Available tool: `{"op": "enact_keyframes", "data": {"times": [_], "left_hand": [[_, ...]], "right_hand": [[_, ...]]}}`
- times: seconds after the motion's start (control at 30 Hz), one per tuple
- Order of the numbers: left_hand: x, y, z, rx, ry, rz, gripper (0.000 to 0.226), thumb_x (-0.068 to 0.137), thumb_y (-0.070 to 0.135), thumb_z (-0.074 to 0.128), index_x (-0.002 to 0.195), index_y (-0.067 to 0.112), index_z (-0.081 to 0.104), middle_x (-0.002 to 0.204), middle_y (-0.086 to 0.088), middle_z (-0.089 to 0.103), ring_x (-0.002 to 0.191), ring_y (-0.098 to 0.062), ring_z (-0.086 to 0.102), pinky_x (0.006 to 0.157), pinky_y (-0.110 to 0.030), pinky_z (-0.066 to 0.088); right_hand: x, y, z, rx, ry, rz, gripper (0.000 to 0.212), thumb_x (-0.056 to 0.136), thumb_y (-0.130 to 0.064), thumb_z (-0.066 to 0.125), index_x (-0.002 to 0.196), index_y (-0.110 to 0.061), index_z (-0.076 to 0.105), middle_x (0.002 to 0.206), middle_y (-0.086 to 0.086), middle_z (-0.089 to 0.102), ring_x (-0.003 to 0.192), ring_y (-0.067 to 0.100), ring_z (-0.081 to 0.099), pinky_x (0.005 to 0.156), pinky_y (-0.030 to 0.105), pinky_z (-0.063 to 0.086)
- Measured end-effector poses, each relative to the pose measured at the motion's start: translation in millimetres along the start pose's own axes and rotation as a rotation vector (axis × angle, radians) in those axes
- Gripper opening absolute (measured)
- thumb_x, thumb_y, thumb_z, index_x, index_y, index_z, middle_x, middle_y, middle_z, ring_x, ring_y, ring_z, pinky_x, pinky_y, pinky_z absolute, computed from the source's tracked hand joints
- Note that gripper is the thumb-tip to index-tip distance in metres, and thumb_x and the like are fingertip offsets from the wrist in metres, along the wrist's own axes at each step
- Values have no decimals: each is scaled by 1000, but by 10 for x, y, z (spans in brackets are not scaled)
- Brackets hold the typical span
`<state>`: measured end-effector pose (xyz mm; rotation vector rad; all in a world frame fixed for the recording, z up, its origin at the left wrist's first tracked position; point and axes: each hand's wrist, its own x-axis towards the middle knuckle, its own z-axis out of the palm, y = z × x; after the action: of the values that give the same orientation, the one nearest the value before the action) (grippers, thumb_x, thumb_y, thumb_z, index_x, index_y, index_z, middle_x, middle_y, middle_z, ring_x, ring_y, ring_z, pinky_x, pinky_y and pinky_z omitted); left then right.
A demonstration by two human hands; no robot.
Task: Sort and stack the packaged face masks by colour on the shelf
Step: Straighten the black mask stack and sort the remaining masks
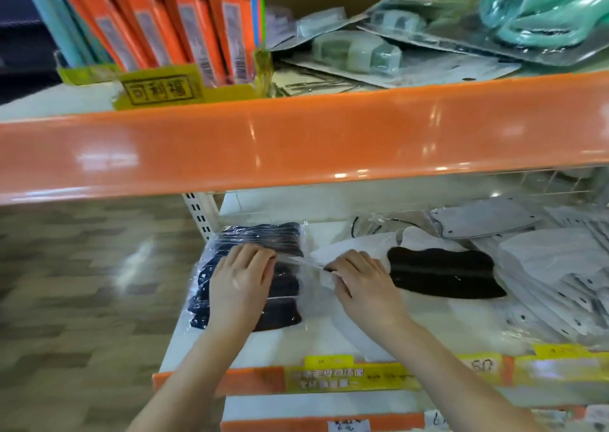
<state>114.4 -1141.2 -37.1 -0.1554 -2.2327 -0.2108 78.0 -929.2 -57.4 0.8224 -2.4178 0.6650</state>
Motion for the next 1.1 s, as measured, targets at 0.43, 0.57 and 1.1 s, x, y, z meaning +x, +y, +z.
{"op": "enact_keyframes", "data": {"times": [0.43,0.57,1.1], "left_hand": [[-843,-659,-390,26,-140,43,20,82,18,50,80,13,69,88,2,64,82,-18,55,69,-28,37],[-969,-759,-344,-6,-307,50,13,65,19,61,77,18,64,91,5,60,88,-19,53,71,-26,37],[-958,-737,-240,51,-412,-114,40,46,1,86,80,16,69,84,2,65,75,-24,64,57,-31,49]], "right_hand": [[-154,-664,548,-68,-218,-72,41,58,-35,83,91,-27,60,93,-10,54,88,13,52,67,29,47],[-209,-731,637,-108,-251,-23,53,45,-31,89,90,-27,62,91,-9,56,85,14,57,65,27,46],[-298,-722,671,-67,-123,-49,18,80,-31,52,91,-25,64,94,-10,55,90,10,51,80,22,32]]}}
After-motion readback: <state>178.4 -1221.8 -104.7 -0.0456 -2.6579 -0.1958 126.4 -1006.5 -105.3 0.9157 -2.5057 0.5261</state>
